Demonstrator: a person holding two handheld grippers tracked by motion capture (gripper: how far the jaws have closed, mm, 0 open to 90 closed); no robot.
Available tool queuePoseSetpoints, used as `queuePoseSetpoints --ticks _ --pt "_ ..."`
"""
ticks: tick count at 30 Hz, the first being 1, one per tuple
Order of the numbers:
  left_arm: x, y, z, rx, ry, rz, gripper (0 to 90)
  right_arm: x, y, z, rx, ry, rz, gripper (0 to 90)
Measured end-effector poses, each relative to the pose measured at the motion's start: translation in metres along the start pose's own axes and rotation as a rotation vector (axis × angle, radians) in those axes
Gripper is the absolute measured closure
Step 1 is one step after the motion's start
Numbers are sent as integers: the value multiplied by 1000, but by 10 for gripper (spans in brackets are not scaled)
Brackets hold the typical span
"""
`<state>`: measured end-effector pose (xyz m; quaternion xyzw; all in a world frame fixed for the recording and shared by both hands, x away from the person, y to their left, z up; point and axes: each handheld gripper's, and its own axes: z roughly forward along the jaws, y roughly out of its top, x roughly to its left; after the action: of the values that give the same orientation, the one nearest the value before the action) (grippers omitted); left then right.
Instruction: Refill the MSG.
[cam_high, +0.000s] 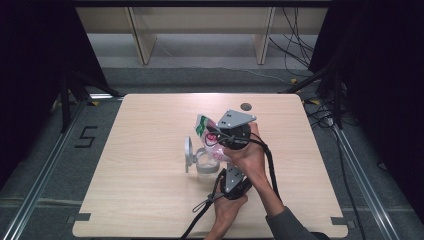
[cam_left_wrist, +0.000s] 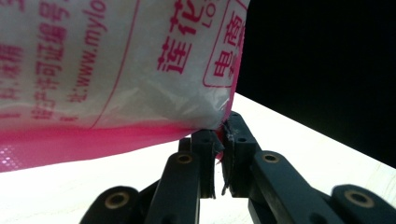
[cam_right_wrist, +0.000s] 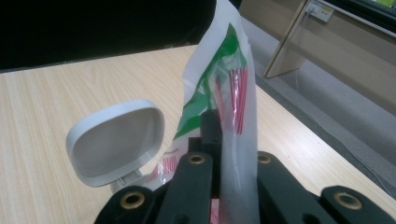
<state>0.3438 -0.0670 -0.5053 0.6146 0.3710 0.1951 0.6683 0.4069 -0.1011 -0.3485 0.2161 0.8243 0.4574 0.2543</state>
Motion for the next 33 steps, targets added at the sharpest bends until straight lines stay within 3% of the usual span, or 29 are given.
queuePoseSetpoints --ticks 11,17,20,28,30,33 --pt "0 1 1 4 -9 -9 837 1 1 0 13 -1 21 900" --pt "2 2 2 8 -26 -14 837 2 1 0 12 3 20 900" --pt "1 3 3 5 -20 -7 837 2 2 1 13 11 -3 900" --pt "2 3 3 4 -28 -8 837 1 2 1 6 10 -2 900" --pt "2 3 3 4 -29 -6 837 2 3 0 13 13 24 900" --pt "3 4 2 4 -30 -6 837 2 3 0 10 17 8 900"
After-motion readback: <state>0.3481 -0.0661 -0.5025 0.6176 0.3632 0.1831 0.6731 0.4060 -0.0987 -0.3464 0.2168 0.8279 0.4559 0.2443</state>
